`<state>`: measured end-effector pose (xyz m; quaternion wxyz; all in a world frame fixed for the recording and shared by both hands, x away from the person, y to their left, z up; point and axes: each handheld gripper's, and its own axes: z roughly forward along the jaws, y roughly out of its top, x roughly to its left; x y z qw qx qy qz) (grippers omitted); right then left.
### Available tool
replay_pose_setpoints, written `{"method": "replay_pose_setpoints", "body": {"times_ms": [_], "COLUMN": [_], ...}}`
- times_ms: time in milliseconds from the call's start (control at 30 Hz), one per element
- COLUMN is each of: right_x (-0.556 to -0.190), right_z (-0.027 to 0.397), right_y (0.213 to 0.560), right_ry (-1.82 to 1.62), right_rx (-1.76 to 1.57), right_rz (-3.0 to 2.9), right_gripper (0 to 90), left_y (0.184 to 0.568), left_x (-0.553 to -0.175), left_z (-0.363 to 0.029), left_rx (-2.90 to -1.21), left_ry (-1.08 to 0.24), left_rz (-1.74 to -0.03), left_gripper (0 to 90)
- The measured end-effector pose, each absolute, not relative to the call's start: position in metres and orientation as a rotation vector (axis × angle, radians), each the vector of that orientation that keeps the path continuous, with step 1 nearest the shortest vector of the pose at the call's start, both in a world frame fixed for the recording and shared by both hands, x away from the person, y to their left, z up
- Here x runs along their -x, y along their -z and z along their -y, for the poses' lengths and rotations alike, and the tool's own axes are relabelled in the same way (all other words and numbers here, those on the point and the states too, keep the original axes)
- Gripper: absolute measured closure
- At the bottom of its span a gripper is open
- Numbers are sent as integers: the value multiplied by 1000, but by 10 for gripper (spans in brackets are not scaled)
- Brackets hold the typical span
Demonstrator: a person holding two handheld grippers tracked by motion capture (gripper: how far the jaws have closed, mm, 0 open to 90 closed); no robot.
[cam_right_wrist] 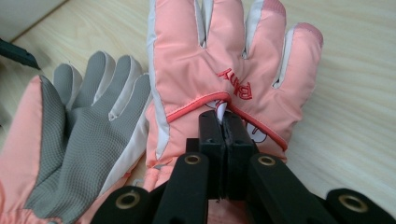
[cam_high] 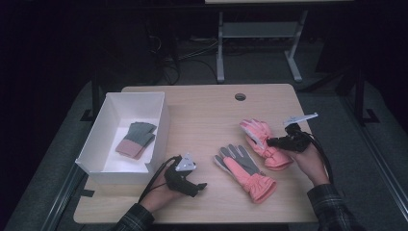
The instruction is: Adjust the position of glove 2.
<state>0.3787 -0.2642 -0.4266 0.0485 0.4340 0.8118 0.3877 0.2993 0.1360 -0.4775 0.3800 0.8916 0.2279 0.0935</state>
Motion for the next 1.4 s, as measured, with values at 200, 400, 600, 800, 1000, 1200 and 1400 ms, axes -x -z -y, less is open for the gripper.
{"method": "replay_pose_setpoints", "body": {"times_ms": [200,400,600,800,1000,1200,1400], "right_x": [-375,-369,-362,-354,-343,-333,-325], "right_z": [273,280,282,283,275,259,239], "right_y": [420,408,400,390,380,374,374], "right_ry": [-1203,-1246,-1259,-1281,-1295,-1322,-1315], "right_rx": [-1350,-1324,-1297,-1287,-1247,-1174,-1124], "right_rz": [-2450,-2437,-2443,-2448,-2482,-2533,-2593], "right_gripper": [886,886,886,886,887,886,886], "left_y": [477,478,478,478,478,477,477], "left_x": [-299,-300,-300,-300,-300,-300,-300], "left_z": [-136,-136,-136,-136,-136,-136,-136], "left_rx": [-2280,-2270,-2271,-2272,-2271,-2275,-2275], "left_ry": [-238,-237,-238,-239,-243,-241,-237], "left_rz": [-581,-583,-581,-581,-579,-579,-584], "left_gripper": [127,127,127,127,127,127,127]}}
